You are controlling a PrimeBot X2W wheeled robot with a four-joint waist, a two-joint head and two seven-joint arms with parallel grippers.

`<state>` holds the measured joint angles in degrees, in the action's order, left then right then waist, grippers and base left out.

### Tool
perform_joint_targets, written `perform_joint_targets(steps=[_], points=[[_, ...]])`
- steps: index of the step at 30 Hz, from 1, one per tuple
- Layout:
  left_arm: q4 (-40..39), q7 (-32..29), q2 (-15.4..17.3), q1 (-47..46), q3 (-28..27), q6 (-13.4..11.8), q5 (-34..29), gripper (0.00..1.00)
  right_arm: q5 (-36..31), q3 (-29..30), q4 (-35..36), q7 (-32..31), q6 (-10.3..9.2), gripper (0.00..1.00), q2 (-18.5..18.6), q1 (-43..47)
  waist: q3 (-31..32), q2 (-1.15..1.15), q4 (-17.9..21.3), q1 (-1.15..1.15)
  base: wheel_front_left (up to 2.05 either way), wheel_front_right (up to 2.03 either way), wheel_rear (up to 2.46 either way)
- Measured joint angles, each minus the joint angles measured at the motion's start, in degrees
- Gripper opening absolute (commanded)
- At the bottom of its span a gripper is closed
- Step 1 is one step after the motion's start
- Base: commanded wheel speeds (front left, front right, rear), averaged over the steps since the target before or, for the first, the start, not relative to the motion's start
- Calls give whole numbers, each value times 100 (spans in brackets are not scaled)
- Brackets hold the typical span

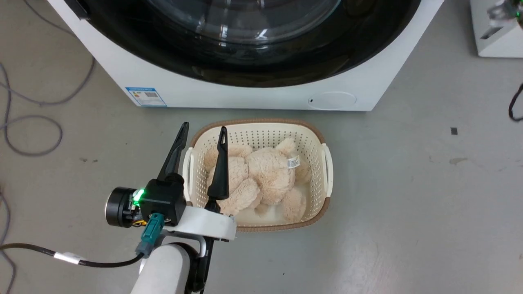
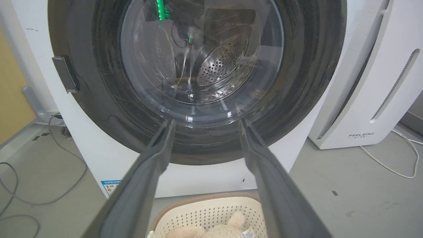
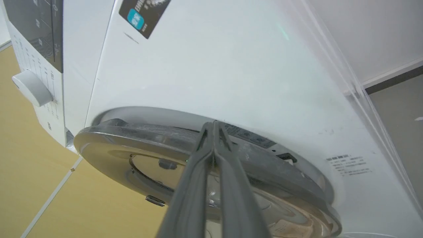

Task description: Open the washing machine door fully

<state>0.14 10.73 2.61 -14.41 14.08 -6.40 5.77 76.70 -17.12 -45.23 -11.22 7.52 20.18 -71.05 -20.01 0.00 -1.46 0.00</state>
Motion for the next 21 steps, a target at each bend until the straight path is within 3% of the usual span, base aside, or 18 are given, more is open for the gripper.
perform_joint_targets(steps=[10, 21], points=[[-12, 123, 1, -164, 163, -107, 96, 100, 420, -739, -653, -698, 0, 0, 11, -981, -274, 0, -49, 0, 0, 0, 0], [-16, 253, 3, -353, 325, -183, 148, 100, 889, -1517, -893, -1607, 0, 0, 101, -1784, -569, 0, -61, 0, 0, 0, 0]])
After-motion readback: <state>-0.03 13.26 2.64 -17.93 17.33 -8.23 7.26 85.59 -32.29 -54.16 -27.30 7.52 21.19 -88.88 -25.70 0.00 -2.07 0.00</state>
